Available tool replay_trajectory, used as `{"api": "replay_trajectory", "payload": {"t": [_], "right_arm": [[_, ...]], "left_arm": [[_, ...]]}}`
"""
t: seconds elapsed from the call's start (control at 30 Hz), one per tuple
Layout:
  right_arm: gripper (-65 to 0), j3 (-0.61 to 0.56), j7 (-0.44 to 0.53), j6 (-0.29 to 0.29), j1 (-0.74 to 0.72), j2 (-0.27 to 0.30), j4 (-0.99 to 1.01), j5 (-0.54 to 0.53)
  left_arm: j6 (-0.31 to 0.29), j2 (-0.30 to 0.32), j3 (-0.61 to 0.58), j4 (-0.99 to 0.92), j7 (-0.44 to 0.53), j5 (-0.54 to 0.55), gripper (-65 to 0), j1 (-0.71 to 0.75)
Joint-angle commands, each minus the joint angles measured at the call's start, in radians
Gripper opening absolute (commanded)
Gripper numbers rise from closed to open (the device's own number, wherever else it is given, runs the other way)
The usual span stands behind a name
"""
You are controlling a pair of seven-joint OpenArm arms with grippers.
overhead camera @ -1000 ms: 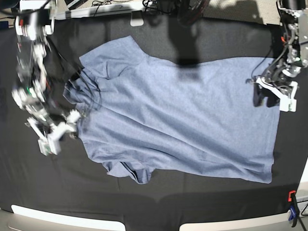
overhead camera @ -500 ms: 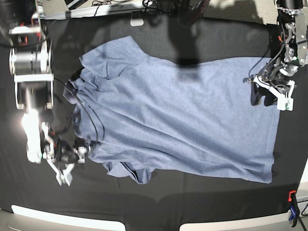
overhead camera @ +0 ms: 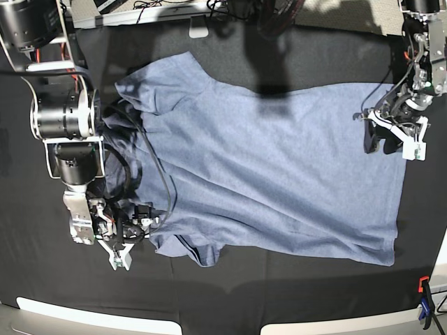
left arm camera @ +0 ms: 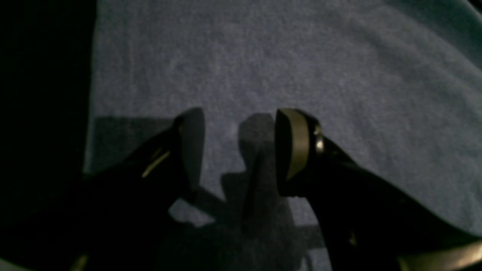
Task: Layout the t-shirt on the table in an organized manner, then fold the t-shirt properly
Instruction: 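Grasp the folded-under sleeve with the right gripper and pull it outward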
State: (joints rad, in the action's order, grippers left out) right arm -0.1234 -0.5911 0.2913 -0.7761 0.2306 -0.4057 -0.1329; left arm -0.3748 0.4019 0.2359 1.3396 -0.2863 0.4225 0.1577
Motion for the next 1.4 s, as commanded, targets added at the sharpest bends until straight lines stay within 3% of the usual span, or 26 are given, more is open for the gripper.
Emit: {"api": "replay_trajectory", "payload": {"t": [0.0,0.1,0.27,0.37,0.53,0.77,0.9,0.97,1.07,1.27,1.37], "right_arm": [[-45.6,0.002,0.019,-0.012,-0.036,0.005,-0.011,0.010],[-65.0,0.002,0.135,-0.015,-0.037,0.005,-0.011,0.138],[-65.0,0.002,0.376,-0.106,-0.065,0.005,-0.011,0.319],[-65.0,0.002,0.465,-0.136,-0.106,0.005,-0.011,0.377],[-65.0,0.002,0.485,-0.174,-0.175,0.006,-0.011,0.392],[-65.0,0.002,0.483,-0.175,-0.196,0.008,-0.010,0.392],[-34.8,0.002,0.475,-0.175,-0.196,0.008,-0.010,0.392],[-27.8,0.002,0.476,-0.175,-0.196,0.008,-0.010,0.392],[-27.8,0.002,0.472,-0.177,-0.199,0.008,-0.012,0.391],[-28.1,0.001,0.293,-0.174,-0.178,0.013,-0.092,0.319],[-32.5,-0.006,0.248,-0.171,-0.108,0.019,-0.222,0.311]], "left_arm": [[-0.004,0.017,0.006,0.017,0.025,0.013,-37.3,-0.011],[-0.004,0.017,0.006,0.017,0.025,0.013,-37.3,-0.011],[-0.004,0.017,0.006,0.017,0.025,0.013,-37.3,-0.011],[-0.004,0.017,0.006,0.017,0.025,0.013,-37.3,-0.011],[-0.004,0.017,0.006,0.017,0.024,0.013,-37.3,-0.011],[-0.004,0.017,0.006,0.017,0.025,0.013,-37.3,-0.011],[-0.004,0.017,0.006,0.017,0.024,0.013,-37.3,-0.011],[-0.004,0.017,0.006,0.017,0.024,0.013,-37.3,-0.011],[-0.004,0.017,0.006,0.017,0.024,0.013,-37.3,-0.011],[-0.004,0.017,0.006,0.017,0.024,0.013,-37.3,-0.011],[-0.004,0.017,0.006,0.017,0.024,0.002,-37.3,-0.010]]}}
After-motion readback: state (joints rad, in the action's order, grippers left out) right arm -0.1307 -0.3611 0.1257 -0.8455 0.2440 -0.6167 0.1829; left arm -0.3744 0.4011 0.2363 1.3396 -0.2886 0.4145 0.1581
